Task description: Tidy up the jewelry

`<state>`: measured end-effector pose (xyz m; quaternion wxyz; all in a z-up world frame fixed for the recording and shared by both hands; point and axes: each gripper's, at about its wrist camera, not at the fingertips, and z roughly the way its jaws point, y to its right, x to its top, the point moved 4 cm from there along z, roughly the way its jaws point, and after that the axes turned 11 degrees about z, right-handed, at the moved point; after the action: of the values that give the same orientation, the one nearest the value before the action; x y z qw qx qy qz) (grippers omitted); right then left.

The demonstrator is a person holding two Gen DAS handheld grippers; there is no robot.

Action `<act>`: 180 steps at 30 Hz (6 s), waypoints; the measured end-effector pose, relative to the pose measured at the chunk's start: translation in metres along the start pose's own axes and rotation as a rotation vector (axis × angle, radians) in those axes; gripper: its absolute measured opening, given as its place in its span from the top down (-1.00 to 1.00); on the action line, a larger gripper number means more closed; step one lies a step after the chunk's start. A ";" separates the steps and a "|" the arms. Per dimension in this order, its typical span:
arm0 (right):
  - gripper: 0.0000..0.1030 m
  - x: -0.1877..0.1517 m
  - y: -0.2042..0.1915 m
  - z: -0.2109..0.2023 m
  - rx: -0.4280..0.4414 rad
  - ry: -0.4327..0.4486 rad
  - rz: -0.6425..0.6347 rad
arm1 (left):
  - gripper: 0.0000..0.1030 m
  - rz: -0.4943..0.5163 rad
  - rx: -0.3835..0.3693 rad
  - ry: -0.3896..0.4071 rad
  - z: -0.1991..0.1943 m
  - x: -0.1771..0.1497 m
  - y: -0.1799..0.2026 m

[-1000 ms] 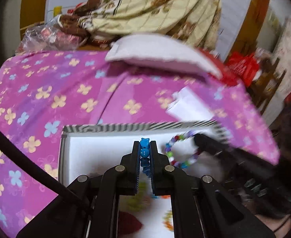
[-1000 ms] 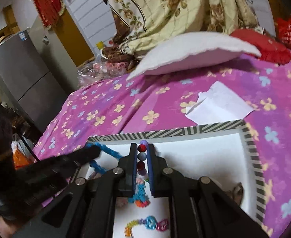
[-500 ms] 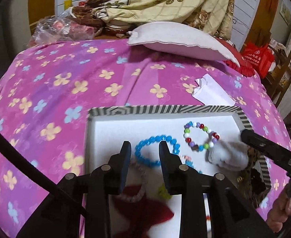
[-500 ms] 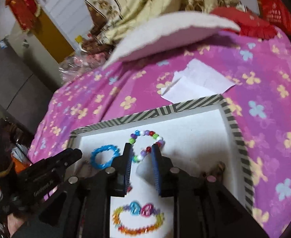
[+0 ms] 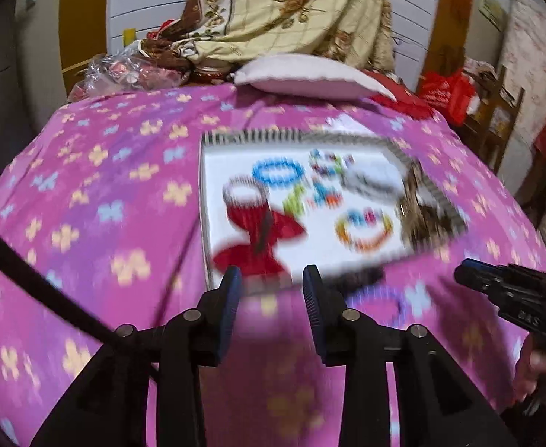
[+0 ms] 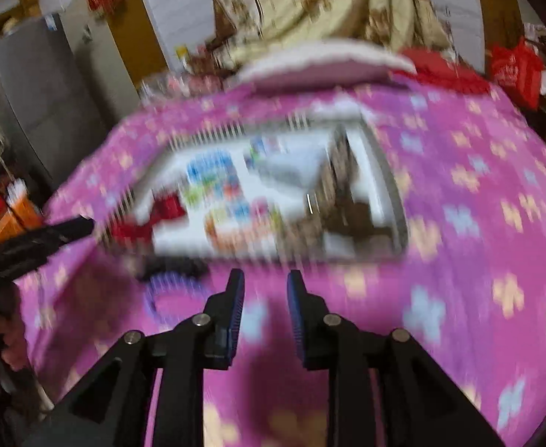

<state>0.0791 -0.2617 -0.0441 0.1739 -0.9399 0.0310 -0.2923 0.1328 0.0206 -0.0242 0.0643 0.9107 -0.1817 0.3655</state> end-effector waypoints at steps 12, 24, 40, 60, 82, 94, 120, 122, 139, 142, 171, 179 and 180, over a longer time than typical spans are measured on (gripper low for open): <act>0.52 -0.010 -0.047 0.046 0.092 -0.060 -0.141 | 0.52 -0.108 -0.041 -0.080 0.021 -0.056 -0.009; 0.51 -0.031 -0.045 0.025 -0.090 -0.127 -0.280 | 0.52 0.015 -0.114 -0.060 0.026 -0.033 0.020; 0.37 -0.054 -0.015 -0.003 -0.082 -0.103 -0.325 | 0.51 0.092 -0.112 -0.103 0.065 -0.006 0.047; 0.25 -0.060 -0.013 -0.007 -0.035 -0.079 -0.344 | 0.95 0.157 -0.101 -0.018 -0.001 -0.015 0.060; 0.82 -0.047 -0.009 -0.034 0.065 -0.001 -0.249 | 0.95 -0.016 -0.087 -0.009 0.019 -0.048 0.003; 0.82 -0.020 -0.006 -0.063 0.130 0.160 -0.103 | 0.94 -0.046 -0.110 -0.023 0.027 -0.055 -0.002; 0.82 -0.021 -0.007 -0.054 0.023 0.176 -0.132 | 0.94 -0.047 -0.104 -0.021 0.026 -0.056 -0.002; 0.82 -0.022 -0.007 -0.054 0.019 0.179 -0.135 | 0.94 -0.045 -0.102 -0.021 0.026 -0.056 -0.003; 0.82 -0.022 -0.010 -0.053 0.003 0.189 -0.141 | 0.94 -0.030 -0.077 -0.021 0.025 -0.057 0.000; 0.82 -0.022 -0.010 -0.053 0.002 0.189 -0.142 | 0.94 -0.030 -0.077 -0.020 0.025 -0.057 0.000; 0.82 -0.023 -0.010 -0.051 -0.008 0.188 -0.148 | 0.93 -0.028 -0.076 -0.019 0.024 -0.057 0.000; 0.82 -0.022 -0.007 -0.052 -0.022 0.191 -0.142 | 0.93 -0.024 -0.076 -0.019 0.024 -0.057 0.001; 0.82 -0.021 -0.007 -0.053 -0.024 0.193 -0.141 | 0.93 -0.024 -0.076 -0.019 0.024 -0.057 0.000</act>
<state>0.0316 -0.2681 -0.0129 0.1378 -0.9093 -0.0150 -0.3923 0.1098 0.0306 -0.0808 0.1013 0.9131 -0.1851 0.3490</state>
